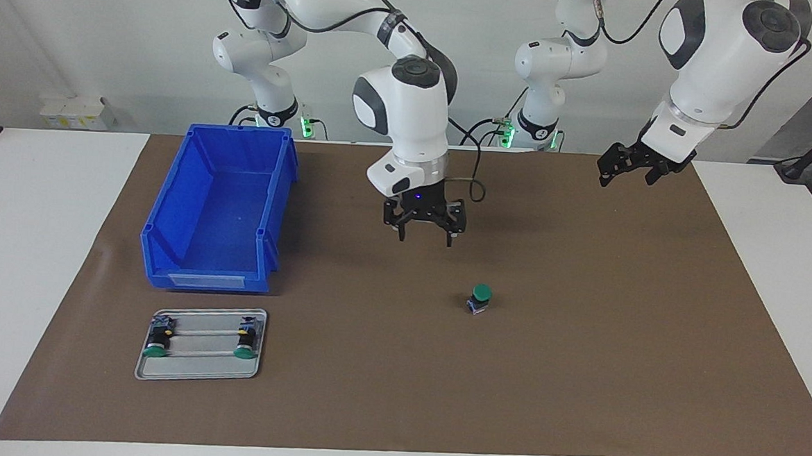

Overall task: Place and press button with both arms
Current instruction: 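Reach the right gripper down to the green button and grasp it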

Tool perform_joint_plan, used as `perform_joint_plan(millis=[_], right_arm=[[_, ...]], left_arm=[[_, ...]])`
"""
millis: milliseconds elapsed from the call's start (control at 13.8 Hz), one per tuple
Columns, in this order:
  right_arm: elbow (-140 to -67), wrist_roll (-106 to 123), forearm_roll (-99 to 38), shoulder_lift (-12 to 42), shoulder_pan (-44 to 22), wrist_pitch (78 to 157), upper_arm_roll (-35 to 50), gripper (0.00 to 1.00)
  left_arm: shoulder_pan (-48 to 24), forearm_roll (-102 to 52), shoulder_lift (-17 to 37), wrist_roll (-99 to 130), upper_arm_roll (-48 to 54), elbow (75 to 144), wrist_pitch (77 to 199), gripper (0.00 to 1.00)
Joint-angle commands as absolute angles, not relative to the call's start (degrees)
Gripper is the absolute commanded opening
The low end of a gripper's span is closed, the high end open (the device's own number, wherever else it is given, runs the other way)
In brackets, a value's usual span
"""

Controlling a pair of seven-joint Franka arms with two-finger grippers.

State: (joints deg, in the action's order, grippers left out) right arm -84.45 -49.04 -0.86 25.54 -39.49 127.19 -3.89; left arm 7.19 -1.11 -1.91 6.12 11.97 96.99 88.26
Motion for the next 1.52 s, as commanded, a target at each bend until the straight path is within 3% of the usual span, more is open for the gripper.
perform_joint_plan(millis=[0,72,217,794,866,1155,1300,1444], right_arm=[[-82.0,-48.4,-1.9,32.8,-38.9,138.5,-1.3,1.00],[-80.9,-48.3,-1.8,36.4,-38.9,143.7,0.2,1.00],[-79.5,-46.9,1.5,39.8,-38.9,147.1,0.5,1.00],[-80.7,-40.8,9.6,41.7,-40.3,153.5,0.4,0.96],[-80.6,-39.7,13.9,42.4,-39.7,154.7,0.5,0.91],[-79.7,-39.5,16.3,44.9,-40.2,156.6,0.4,0.90],[-79.0,-39.1,16.4,45.5,-40.0,156.4,0.4,0.85],[-78.6,-39.1,16.5,45.7,-40.0,156.4,0.2,0.72]], left_arm=[[7.2,-0.2,-3.8,6.8,12.0,98.7,89.0,0.99],[7.1,-0.2,-3.8,6.8,12.0,98.7,88.9,0.99],[7.9,-0.2,-3.8,6.9,12.0,98.7,88.9,0.99],[7.6,-0.2,-3.9,6.9,11.6,98.8,88.6,0.99],[6.3,-0.2,-4.0,7.0,11.3,98.9,88.7,0.99],[-6.7,-0.2,-4.3,6.4,-1.9,99.1,88.9,0.99],[-6.9,-0.2,-4.7,6.3,-2.5,99.2,88.9,0.99],[-6.1,-0.2,-4.7,6.2,-2.4,99.2,89.0,0.99]])
